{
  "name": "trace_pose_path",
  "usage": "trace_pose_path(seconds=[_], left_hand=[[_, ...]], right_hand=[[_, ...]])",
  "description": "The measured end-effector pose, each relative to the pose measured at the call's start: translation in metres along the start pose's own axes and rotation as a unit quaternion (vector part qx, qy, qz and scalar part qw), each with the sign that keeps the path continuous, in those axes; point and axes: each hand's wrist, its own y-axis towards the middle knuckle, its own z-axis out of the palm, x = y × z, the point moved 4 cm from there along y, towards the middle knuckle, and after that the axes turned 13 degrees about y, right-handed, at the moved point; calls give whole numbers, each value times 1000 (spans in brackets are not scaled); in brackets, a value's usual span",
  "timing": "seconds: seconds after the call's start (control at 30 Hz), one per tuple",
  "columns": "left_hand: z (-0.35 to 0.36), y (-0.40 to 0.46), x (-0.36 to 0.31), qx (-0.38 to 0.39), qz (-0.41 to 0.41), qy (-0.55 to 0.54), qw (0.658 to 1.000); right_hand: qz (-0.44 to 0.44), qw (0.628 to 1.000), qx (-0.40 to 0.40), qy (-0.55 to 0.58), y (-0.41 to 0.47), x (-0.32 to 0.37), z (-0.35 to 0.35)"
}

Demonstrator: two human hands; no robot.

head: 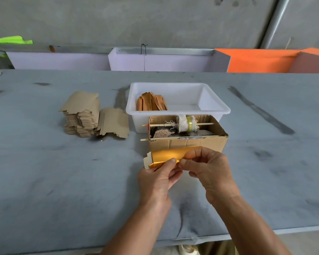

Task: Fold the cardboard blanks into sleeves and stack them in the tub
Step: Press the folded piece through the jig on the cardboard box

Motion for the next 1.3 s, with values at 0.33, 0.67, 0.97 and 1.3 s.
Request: trace_pose_path(seconds=[0.33,0.67,0.97,1.3], left_hand=[[-3,1,1,10,13,2,1000],[-5,-2,-1,11,36,12,999],[-5,-1,-1,11,32,8,999],[-6,-1,4,8,22,-2,1000]], right_hand=[[5,999,42,-34,0,7,5],[23,996,52,-74,6,10,5],[61,992,69,-89,8,10,7],[75,989,66,-111,10,11,9]])
